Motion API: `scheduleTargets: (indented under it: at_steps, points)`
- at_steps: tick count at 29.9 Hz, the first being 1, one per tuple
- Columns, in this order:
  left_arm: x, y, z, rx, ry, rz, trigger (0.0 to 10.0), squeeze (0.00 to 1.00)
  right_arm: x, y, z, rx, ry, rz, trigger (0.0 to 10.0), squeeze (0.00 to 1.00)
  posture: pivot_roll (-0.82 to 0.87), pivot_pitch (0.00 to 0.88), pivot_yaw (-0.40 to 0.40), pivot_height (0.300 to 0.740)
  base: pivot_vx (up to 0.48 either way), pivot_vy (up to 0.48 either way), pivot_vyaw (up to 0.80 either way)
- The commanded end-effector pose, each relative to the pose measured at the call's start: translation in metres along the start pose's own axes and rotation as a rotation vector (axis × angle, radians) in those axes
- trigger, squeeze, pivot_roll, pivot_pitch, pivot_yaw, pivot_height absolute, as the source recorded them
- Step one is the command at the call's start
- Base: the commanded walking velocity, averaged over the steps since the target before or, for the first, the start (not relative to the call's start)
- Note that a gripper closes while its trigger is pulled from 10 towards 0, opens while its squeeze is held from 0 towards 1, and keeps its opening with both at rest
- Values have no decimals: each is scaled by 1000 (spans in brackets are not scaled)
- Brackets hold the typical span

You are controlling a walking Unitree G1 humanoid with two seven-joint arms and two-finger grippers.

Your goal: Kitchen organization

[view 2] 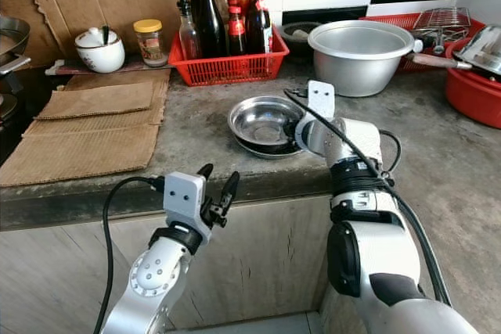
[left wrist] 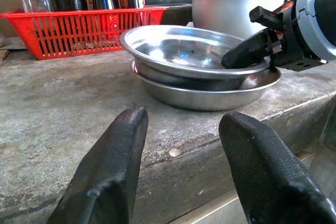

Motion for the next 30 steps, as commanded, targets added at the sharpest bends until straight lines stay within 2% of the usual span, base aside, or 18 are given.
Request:
scheduleTargets:
  at_steps: [1,3,6,8,12,13,16,19,20,21,22,24,25,26,28,30]
  points:
    - [-2,3,-1,16,6,6,10000,0,2,-5,-3,33,4,-32,0,0,81,2,-36,740,0,0,0]
    - [-2,3,0,16,5,8,10000,0,2,-4,-3,46,3,-28,0,0,81,2,-36,740,0,0,0]
    - [-2,4,0,14,2,19,10000,0,1,0,-5,140,20,19,0,0,82,1,-35,740,0,0,0]
    - [-2,4,0,14,2,20,10000,0,1,1,-5,149,23,27,0,0,82,1,-35,740,0,0,0]
    - [-2,4,0,15,1,20,10000,0,-4,13,-8,332,76,134,0,0,83,0,-34,740,0,0,0]
    - [-2,4,0,15,1,20,10000,0,-4,13,-8,332,76,134,0,0,83,0,-34,740,0,0,0]
    - [-1,4,0,16,1,22,10000,0,-15,34,-7,497,119,311,0,0,83,0,-31,740,0,0,0]
    - [-1,4,-1,18,2,24,10000,0,-24,45,-5,548,139,414,0,0,85,0,-32,740,0,0,0]
    - [-1,4,-1,18,4,26,10000,0,-30,49,-1,534,120,483,0,0,84,0,-31,740,0,0,0]
    - [-1,5,-1,18,5,31,10000,0,-45,54,4,471,73,614,0,0,81,0,-29,740,0,0,0]
    - [-1,5,-1,18,5,31,10000,0,-45,54,4,471,73,614,0,0,81,0,-29,740,0,0,0]
    - [-1,5,-1,17,5,33,10000,0,-53,53,6,416,36,681,0,0,80,0,-28,740,0,0,0]
    - [-1,6,-1,18,6,36,10000,0,-61,54,8,367,25,749,0,0,80,0,-28,740,0,0,0]
    - [-1,6,-1,19,8,39,10000,0,-74,53,6,253,20,842,0,0,79,0,-28,740,0,0,0]
    - [-1,7,-1,19,10,40,10000,0,-84,48,5,156,15,895,0,0,80,0,-28,740,0,0,0]
    - [-1,7,-2,19,11,40,10000,0,-93,41,8,107,-27,926,0,0,80,0,-31,740,0,0,0]
Point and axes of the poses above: a point about 5 cm out from each wrist's last joint towards the gripper, its own x axis pointing out of the wrist towards the gripper, its own y axis along the axis of the wrist's last joint, z = x × y, the point moved 2 cm from there along x, pointing out of the wrist towards the gripper, and after that the axes turned 2 degrees about x, right-handed, at the moved point
